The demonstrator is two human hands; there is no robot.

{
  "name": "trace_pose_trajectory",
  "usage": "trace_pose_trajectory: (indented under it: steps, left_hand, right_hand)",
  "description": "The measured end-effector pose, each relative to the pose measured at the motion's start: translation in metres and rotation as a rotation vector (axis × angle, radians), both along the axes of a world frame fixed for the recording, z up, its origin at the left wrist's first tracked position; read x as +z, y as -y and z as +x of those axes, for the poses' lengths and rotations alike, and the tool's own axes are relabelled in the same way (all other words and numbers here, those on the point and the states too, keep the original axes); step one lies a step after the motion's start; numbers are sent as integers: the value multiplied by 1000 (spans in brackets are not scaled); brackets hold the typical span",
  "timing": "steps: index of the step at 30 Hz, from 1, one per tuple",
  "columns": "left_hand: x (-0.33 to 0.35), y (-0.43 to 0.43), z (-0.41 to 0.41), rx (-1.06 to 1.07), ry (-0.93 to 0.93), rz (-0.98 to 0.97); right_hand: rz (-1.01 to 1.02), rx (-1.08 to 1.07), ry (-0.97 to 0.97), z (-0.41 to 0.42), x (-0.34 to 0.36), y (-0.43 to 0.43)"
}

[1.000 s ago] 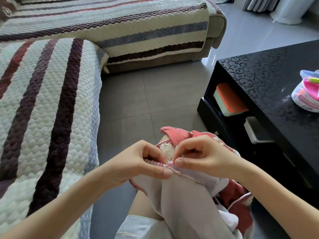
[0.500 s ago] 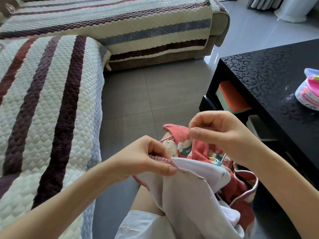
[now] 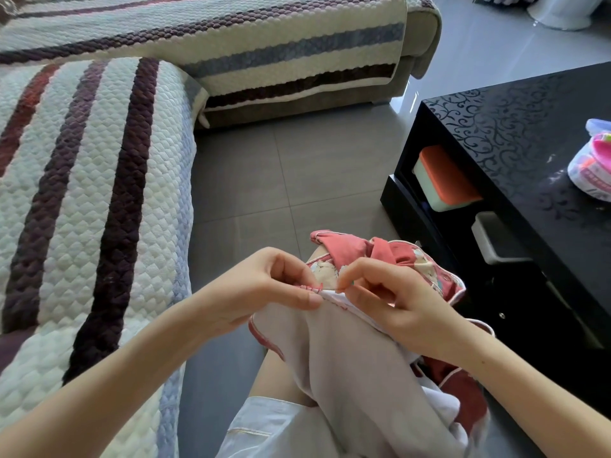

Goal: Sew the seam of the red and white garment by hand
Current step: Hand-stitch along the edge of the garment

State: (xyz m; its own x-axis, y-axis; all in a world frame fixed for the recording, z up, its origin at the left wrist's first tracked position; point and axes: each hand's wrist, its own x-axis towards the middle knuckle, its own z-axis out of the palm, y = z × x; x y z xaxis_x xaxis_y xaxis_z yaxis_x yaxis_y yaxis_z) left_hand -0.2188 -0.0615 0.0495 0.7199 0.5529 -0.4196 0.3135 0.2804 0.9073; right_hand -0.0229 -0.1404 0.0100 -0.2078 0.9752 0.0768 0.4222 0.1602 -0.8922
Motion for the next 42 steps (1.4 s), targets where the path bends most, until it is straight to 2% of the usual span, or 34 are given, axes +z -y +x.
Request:
trace_pose_trajectory:
  steps: [28,42]
  left_hand:
    - [3,-2,3,-39,-1,-71]
    - [9,1,4,-52,71,-136]
  right_hand:
    - [-58,14,-203,1,-5,2]
    - [-89,59,-327,0,-7,-3]
